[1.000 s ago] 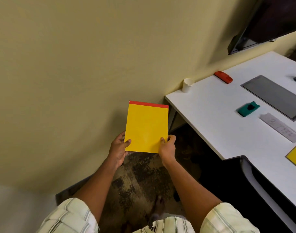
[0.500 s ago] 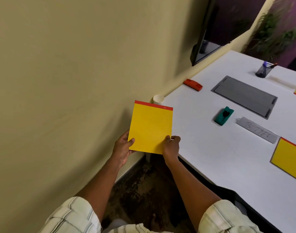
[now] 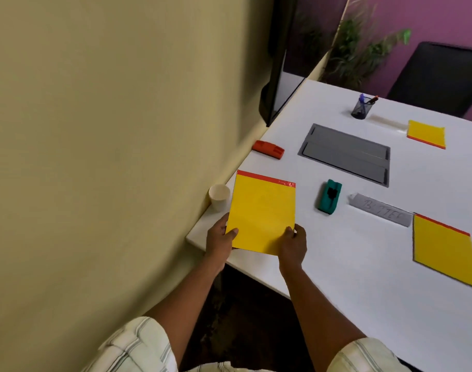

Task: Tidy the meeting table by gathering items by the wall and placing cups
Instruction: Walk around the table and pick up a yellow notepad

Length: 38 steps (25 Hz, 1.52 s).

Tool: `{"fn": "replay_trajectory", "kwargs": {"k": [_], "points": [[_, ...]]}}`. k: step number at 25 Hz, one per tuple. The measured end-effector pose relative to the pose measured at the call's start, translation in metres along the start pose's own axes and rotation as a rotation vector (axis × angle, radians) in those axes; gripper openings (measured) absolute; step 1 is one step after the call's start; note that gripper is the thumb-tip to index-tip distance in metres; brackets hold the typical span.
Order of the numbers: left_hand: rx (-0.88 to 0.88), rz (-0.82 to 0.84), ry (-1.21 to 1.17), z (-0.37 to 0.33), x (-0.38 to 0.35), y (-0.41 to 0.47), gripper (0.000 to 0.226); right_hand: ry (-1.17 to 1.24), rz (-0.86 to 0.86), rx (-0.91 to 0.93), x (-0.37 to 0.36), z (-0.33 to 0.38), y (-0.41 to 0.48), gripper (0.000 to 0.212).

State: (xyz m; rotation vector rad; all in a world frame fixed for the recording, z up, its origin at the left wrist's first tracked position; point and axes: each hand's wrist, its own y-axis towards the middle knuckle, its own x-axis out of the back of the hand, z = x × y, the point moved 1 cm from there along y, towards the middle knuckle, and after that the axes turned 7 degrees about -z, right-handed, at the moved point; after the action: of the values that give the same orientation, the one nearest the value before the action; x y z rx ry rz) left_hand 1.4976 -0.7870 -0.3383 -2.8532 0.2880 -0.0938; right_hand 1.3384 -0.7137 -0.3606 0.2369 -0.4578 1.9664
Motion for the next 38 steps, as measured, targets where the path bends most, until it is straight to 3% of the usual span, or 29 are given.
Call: {"fn": "replay_trajectory", "kwargs": {"k": [7,13,18,23,27,34,38], "points": [[-0.056,0.121,0.132,-0.026,-0.029,0.068,0.04,0.114,-0.228,-0.051,-0.02,0.019,0.039,0.035],[-0.021,0.119,0.251,-0.043,-0.058,0.113,0.033,0.147,-0.285,-0.12,-0.042,0.029,0.082,0.034],[-0.022,0.088,0.442,-0.052,-0.085,0.156,0.002,0.185,-0.23,-0.145,-0.065,0.042,0.129,0.032],[-0.005,0.028,0.576,-0.056,-0.113,0.192,0.031,0.217,-0.18,-0.188,-0.081,0.044,0.175,0.03],[0.022,-0.01,0.651,-0.05,-0.123,0.213,0.012,0.218,-0.163,-0.218,-0.094,0.04,0.193,0.031],[0.079,-0.029,0.766,-0.044,-0.129,0.239,0.043,0.178,-0.149,-0.244,-0.117,0.034,0.207,0.031],[0.033,-0.046,0.851,-0.044,-0.125,0.249,0.043,0.173,-0.126,-0.271,-0.135,0.037,0.209,0.031]]}}
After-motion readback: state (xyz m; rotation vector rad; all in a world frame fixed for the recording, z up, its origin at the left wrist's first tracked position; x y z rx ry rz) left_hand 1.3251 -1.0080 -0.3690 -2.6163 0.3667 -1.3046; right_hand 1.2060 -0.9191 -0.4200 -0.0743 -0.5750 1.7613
